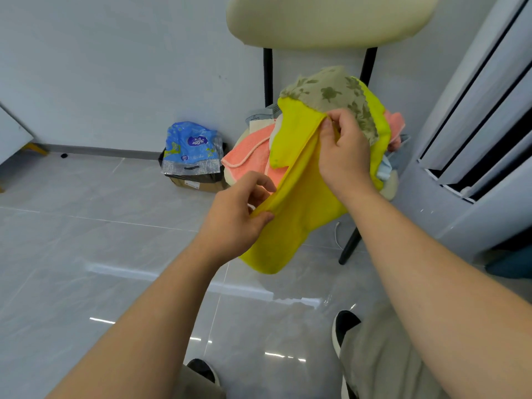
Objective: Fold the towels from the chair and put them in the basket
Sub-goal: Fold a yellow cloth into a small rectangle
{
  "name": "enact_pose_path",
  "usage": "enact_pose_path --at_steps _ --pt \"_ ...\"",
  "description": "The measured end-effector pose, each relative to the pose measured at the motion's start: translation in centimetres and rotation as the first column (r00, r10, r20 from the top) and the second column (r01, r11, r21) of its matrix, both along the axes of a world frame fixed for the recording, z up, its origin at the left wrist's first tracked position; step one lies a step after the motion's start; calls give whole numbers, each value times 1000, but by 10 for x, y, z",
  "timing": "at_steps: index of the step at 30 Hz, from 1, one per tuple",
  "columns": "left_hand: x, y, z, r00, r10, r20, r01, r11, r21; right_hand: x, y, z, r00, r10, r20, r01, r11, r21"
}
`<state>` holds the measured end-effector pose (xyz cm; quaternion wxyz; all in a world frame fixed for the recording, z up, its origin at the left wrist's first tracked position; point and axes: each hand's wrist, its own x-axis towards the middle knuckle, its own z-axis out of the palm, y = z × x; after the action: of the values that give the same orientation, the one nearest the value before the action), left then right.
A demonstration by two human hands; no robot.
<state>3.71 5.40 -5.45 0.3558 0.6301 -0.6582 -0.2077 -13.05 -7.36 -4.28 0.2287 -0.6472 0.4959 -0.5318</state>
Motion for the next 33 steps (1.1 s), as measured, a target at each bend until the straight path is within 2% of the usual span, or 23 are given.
enact_pose_path --at_steps 6,15,18,22,28,31,33 --pt "5 -2 -5 998 25 65 -26 1000 10 -3 -6 1 997 -65 42 64 998 28" --pt "16 -6 -5 993 58 105 -71 990 123 -11 -12 2 984 -168 67 165 985 44" --pt "24 -7 -2 992 123 41 -126 989 77 -17 -14 4 973 -220 63 214 973 85" --pt "33 -5 3 986 111 123 -113 994 2 -23 -18 4 952 -283 117 268 954 133" --pt "41 -1 7 979 24 205 -53 989 137 -27 -21 4 935 -323 146 296 938 182" --pt "48 -1 6 973 18 232 -39 995 89 -32 -29 0 922 -354 156 316 921 228" --pt "51 -1 6 981 84 174 -95 994 53 -35 -33 -3 916 -363 169 318 916 242"
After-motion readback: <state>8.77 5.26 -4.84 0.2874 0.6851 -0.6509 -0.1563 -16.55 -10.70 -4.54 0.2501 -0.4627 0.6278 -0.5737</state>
